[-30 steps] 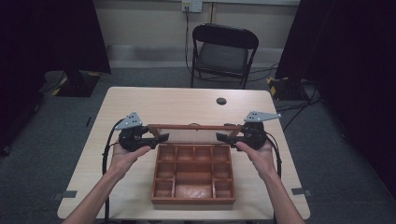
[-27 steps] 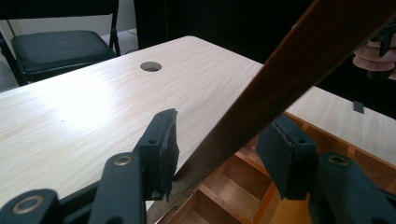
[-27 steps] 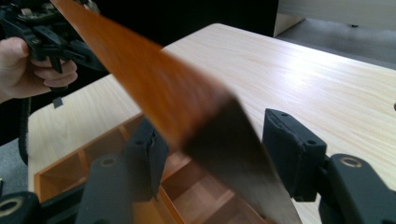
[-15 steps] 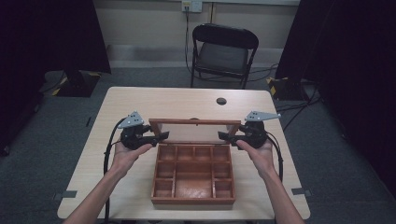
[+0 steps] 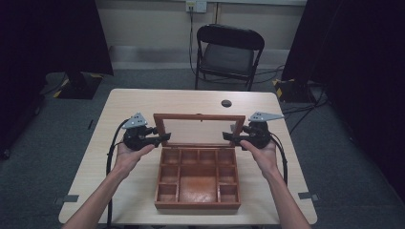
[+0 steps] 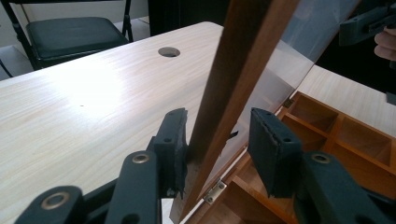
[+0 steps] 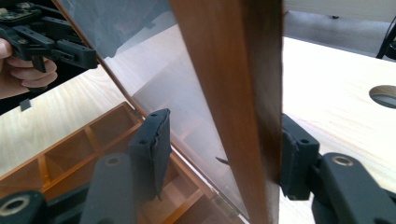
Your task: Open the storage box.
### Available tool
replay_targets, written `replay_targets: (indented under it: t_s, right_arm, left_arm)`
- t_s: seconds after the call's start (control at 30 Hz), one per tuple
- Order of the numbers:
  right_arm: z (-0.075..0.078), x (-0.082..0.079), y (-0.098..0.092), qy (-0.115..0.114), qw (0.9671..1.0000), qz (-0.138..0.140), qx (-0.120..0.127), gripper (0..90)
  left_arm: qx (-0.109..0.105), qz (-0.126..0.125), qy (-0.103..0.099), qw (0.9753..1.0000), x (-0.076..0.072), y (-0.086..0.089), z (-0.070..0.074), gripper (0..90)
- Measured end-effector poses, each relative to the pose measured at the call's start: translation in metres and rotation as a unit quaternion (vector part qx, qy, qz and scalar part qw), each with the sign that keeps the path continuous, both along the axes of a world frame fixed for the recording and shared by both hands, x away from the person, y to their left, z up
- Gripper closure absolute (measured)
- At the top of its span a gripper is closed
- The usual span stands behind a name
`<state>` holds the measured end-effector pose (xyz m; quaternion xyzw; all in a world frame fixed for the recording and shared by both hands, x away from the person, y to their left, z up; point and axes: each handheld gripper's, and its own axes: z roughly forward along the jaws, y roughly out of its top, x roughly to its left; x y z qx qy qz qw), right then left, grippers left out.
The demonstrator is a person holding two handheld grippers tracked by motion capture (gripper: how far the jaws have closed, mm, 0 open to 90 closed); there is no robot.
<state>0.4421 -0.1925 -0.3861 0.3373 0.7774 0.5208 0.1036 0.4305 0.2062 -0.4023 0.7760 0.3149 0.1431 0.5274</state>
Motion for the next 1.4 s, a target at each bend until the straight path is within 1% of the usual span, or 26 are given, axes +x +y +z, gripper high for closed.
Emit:
replay_targets:
  t_s: [0.07,0.13,0.2,0.3,0.4,0.43,0.47,0.5,0.53,0.57,0.63,0.7,0.73,0.8,0.83,0.87,0.97,1.0,1.1,1.13,1.17,1.23,1.3,1.37,1.4]
  right_arm:
    - [-0.002,0.001,0.001,-0.002,1.0000,-0.006,-0.005,45.4]
    - [-0.004,0.003,0.003,-0.001,0.9999,-0.007,-0.013,45.5]
    - [-0.006,0.004,0.004,0.000,0.9999,-0.007,-0.015,45.9]
    - [-0.009,0.006,0.004,0.004,0.9998,-0.007,-0.019,45.8]
    - [-0.010,0.007,0.005,0.005,0.9998,-0.007,-0.019,45.5]
    - [-0.010,0.007,0.005,0.005,0.9998,-0.007,-0.019,45.5]
    - [-0.012,0.009,0.005,0.007,0.9998,-0.007,-0.019,45.6]
    - [-0.012,0.009,0.005,0.007,0.9998,-0.007,-0.019,45.6]
    - [-0.014,0.010,0.005,0.009,0.9997,-0.008,-0.021,45.5]
    - [-0.015,0.010,0.006,0.010,0.9997,-0.008,-0.022,45.4]
    - [-0.016,0.011,0.006,0.011,0.9996,-0.008,-0.025,45.3]
    - [-0.017,0.011,0.006,0.011,0.9997,-0.009,-0.020,45.0]
    - [-0.019,0.011,0.005,0.016,0.9998,-0.011,-0.011,44.7]
    - [-0.021,0.012,0.004,0.022,0.9997,-0.013,-0.005,44.7]
    - [-0.021,0.012,0.004,0.022,0.9997,-0.013,-0.005,44.7]
    - [-0.023,0.013,0.003,0.024,0.9996,-0.012,-0.009,45.3]
    - [-0.025,0.013,0.002,0.028,0.9995,-0.013,-0.005,45.4]
    - [-0.028,0.014,0.002,0.031,0.9994,-0.013,-0.010,45.4]
    - [-0.031,0.014,0.003,0.031,0.9992,-0.015,-0.017,45.5]
    - [-0.032,0.016,0.003,0.031,0.9991,-0.015,-0.024,45.8]
    - [-0.033,0.016,0.003,0.032,0.9991,-0.015,-0.024,45.9]
    - [-0.035,0.017,0.004,0.032,0.9991,-0.017,-0.024,46.1]
    - [-0.036,0.018,0.004,0.032,0.9990,-0.019,-0.024,46.5]
    - [-0.037,0.020,0.004,0.033,0.9990,-0.023,-0.021,46.6]
    - [-0.038,0.021,0.005,0.034,0.9989,-0.025,-0.021,46.5]
  left_arm:
    - [-0.009,0.000,0.003,1.0000,0.002,0.000,-0.001,57.8]
    - [-0.010,0.002,0.004,0.9999,0.003,0.000,-0.002,58.1]
    - [-0.010,0.002,0.002,0.9999,0.003,0.001,-0.002,58.4]
    - [-0.014,0.005,0.006,0.9999,0.004,0.000,-0.004,58.4]
    - [-0.011,0.004,0.006,0.9999,0.005,0.000,-0.005,58.3]
    - [-0.004,0.002,0.008,1.0000,0.006,0.000,-0.006,58.3]
    - [0.009,0.004,0.011,0.9999,0.007,-0.002,-0.008,57.9]
    - [0.009,0.004,0.011,0.9999,0.007,-0.002,-0.008,57.3]
    - [0.013,0.008,0.014,0.9998,0.008,-0.002,-0.011,56.5]
    - [0.008,0.009,0.017,0.9998,0.008,-0.002,-0.013,56.6]
    - [0.010,0.009,0.019,0.9997,0.009,-0.002,-0.015,57.2]
    - [0.013,0.008,0.024,0.9996,0.010,-0.003,-0.017,57.5]
    - [0.012,0.008,0.026,0.9996,0.010,-0.003,-0.018,57.5]
    - [0.022,0.006,0.027,0.9994,0.011,-0.003,-0.019,57.5]
    - [0.022,0.006,0.027,0.9994,0.011,-0.003,-0.019,57.4]
    - [0.021,0.012,0.029,0.9993,0.011,-0.005,-0.021,57.3]
    - [0.017,0.012,0.031,0.9993,0.011,-0.004,-0.021,57.5]
    - [0.015,0.012,0.034,0.9992,0.012,-0.003,-0.022,57.8]
    - [0.018,0.014,0.032,0.9992,0.013,-0.004,-0.022,58.2]
    - [0.025,0.015,0.032,0.9991,0.014,-0.004,-0.023,58.2]
    - [0.021,0.016,0.033,0.9991,0.014,-0.004,-0.023,58.3]
    - [0.022,0.017,0.033,0.9991,0.015,-0.003,-0.024,58.3]
    - [0.016,0.022,0.035,0.9990,0.016,-0.004,-0.025,58.3]
    - [0.017,0.024,0.036,0.9989,0.017,-0.004,-0.026,58.3]
    - [0.013,0.024,0.035,0.9990,0.017,-0.003,-0.027,58.3]
